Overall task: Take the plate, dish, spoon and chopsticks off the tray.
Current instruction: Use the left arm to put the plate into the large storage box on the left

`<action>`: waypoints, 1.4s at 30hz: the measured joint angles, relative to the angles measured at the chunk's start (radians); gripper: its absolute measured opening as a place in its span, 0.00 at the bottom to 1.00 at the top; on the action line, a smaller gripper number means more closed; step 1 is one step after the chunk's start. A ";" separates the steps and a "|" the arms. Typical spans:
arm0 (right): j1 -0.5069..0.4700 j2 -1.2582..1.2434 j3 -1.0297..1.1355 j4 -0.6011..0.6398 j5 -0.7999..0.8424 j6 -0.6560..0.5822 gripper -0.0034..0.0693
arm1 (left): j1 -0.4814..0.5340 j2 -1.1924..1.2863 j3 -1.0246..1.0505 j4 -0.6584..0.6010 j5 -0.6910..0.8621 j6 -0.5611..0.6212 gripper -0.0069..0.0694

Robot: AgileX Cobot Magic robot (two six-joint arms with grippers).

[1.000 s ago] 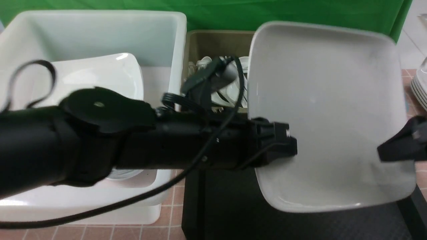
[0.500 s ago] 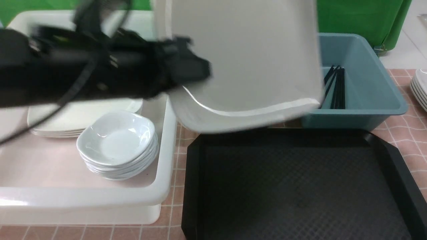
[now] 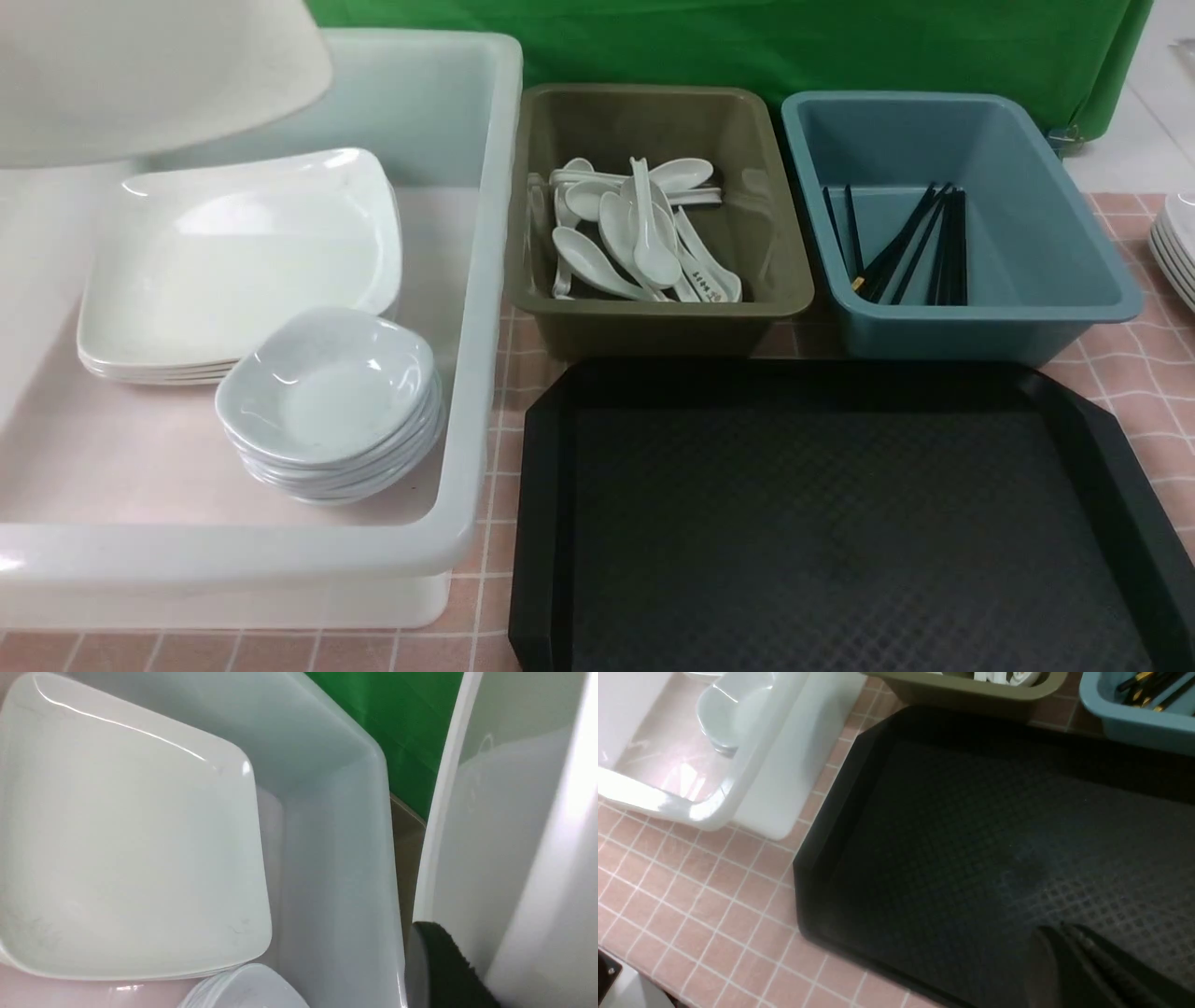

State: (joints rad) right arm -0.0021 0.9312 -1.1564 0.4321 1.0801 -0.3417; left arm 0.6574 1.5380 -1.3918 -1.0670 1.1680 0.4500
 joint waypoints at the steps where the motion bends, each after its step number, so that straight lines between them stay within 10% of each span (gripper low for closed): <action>1: 0.000 0.000 0.001 0.000 -0.003 0.000 0.09 | 0.003 0.008 -0.007 0.000 0.008 0.000 0.21; 13: 0.000 0.000 0.007 0.002 -0.028 0.000 0.09 | -0.151 0.361 -0.379 0.330 0.053 -0.027 0.21; 42: 0.000 0.000 0.007 0.003 -0.017 0.023 0.11 | -0.247 0.526 -0.419 0.394 -0.020 -0.007 0.29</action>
State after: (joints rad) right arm -0.0021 0.9312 -1.1489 0.4354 1.0629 -0.3186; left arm 0.4103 2.0638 -1.8106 -0.6733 1.1484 0.4430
